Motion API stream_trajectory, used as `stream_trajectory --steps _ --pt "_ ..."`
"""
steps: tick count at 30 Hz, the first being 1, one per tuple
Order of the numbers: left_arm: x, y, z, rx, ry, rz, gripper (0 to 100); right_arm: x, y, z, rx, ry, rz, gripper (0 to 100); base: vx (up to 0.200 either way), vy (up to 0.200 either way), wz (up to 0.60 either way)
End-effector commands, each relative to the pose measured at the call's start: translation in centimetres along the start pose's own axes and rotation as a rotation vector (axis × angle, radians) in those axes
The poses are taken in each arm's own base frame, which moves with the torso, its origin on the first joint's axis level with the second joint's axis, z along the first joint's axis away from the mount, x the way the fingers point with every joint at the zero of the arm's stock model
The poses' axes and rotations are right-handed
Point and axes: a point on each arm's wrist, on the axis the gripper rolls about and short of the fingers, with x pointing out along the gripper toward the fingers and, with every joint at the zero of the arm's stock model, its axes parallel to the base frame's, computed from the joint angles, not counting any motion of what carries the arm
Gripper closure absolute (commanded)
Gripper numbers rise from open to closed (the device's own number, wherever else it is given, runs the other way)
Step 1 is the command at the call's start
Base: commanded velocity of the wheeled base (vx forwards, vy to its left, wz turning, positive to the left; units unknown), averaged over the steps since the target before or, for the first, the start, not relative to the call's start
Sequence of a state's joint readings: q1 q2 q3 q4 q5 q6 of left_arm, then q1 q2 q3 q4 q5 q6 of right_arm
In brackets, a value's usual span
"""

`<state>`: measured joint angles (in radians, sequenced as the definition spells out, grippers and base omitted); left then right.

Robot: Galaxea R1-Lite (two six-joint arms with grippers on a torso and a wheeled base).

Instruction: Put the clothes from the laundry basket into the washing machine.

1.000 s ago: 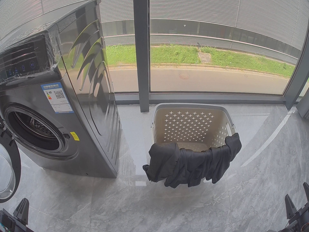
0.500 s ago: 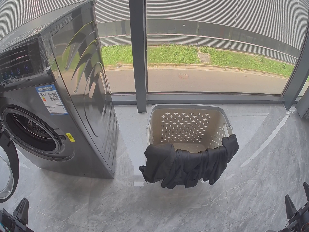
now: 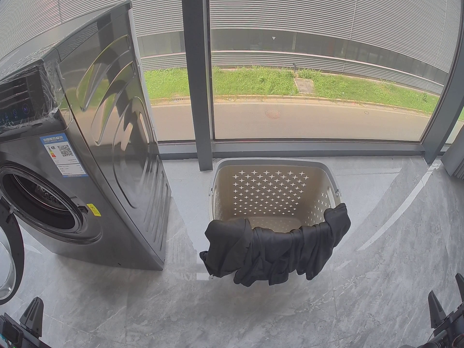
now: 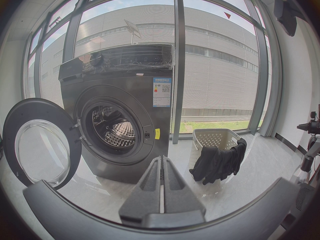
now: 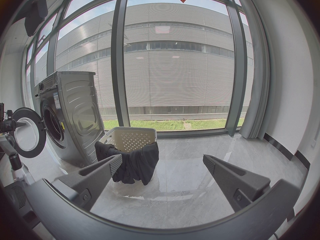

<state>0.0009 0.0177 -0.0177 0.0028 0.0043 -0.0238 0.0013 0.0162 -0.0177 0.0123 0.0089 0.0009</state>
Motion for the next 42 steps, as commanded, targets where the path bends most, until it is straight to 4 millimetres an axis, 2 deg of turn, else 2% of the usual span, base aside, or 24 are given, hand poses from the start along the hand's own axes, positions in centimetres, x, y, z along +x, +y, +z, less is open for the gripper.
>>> stream_trajectory --steps 1,37,42 --pt "0.01 0.01 -0.53 -0.002 0.002 0.001 100 0.00 0.00 -0.35 -0.001 0.000 0.001 0 0.000 -0.200 0.00" --pt "0.00 0.01 -0.53 0.008 0.000 0.004 100 0.00 0.00 -0.35 0.001 0.000 0.001 0 0.000 0.000 0.00" --pt "0.00 0.02 -0.53 0.008 0.000 0.003 100 0.00 0.00 -0.35 -0.001 0.000 0.001 0 0.000 -0.200 0.00"
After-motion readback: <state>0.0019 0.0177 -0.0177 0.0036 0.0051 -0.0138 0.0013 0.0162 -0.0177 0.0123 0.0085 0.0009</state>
